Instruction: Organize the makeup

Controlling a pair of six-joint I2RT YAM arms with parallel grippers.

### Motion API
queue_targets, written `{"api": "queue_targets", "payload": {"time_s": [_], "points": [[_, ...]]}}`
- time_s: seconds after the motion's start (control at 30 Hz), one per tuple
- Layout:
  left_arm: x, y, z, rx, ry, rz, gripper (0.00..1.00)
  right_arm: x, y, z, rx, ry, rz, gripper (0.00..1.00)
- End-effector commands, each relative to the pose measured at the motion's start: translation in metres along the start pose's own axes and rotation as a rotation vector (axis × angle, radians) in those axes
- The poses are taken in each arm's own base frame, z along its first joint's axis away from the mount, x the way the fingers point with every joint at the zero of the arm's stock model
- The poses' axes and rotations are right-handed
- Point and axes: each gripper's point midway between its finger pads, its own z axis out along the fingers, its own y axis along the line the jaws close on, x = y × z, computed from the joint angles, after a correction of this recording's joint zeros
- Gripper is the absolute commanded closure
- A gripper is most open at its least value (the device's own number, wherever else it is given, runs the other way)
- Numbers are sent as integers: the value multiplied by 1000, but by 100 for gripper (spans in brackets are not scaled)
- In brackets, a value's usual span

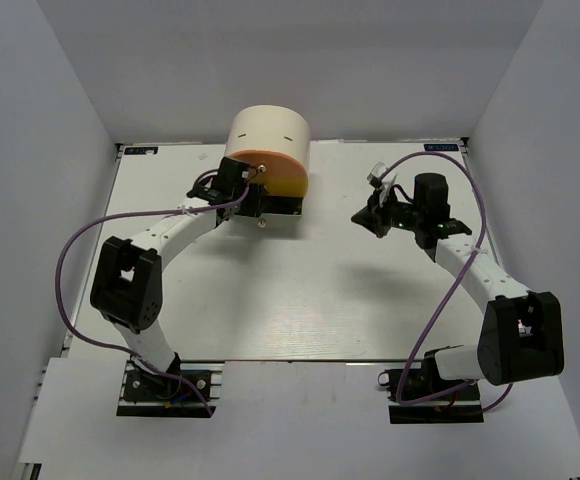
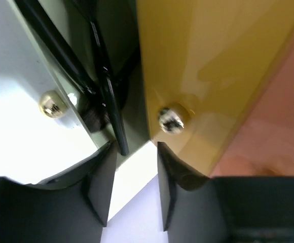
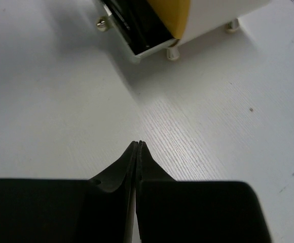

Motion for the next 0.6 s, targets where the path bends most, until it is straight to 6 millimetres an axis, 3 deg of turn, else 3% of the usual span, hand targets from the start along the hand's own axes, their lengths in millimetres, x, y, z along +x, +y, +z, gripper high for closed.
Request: {"api": "queue_targets", "payload": {"time_s": [0.0, 0.03, 0.1, 0.13, 0.2, 0.23, 0.27, 0.3, 0.33, 0.37, 0.4, 0.43, 0.47, 0.5, 0.53, 0.57], "points": [[1, -38, -46, 150, 18, 30, 68, -9, 40, -7, -238, -50, -126, 100], [1, -41, -60, 182, 23, 64, 77, -12, 44, -8, -284, -72, -248, 100], [0, -43, -77, 223, 25, 110, 91, -2, 69, -12, -428, -82, -281, 100], [-6, -40, -93, 264, 20, 172, 93, -9, 70, -13, -451, -97, -333, 100], [-10, -36, -108, 317, 23, 234, 93, 4, 79, -6, -531, -63, -359, 100], [-14, -19, -121, 343, 13, 309, 92, -9, 79, -2, -547, -69, -405, 100], [-17, -16, -129, 378, -5, 346, 88, 4, 86, 5, -603, -34, -406, 100], [-20, -7, -136, 390, -16, 394, 74, 3, 85, 10, -615, -25, -423, 100], [-25, 23, -129, 346, -25, 451, 64, -7, 88, 19, -632, -30, -464, 100], [-32, 35, -148, 354, -44, 450, 54, 2, 93, 31, -652, 12, -461, 100], [-36, 47, -152, 344, -53, 459, 39, 0, 96, 44, -656, 16, -500, 100], [-41, 71, -150, 307, -57, 464, 33, 3, 94, 56, -651, 37, -509, 100], [-48, 76, -167, 341, -84, 451, 29, 7, 89, 66, -616, 86, -503, 100], [-52, 91, -171, 315, -91, 453, 26, 7, 101, 80, -631, 102, -517, 100], [-55, 100, -174, 308, -97, 446, 22, 14, 96, 97, -617, 124, -510, 100], [-60, 107, -187, 341, -112, 427, 20, 4, 85, 109, -568, 143, -534, 100]]}}
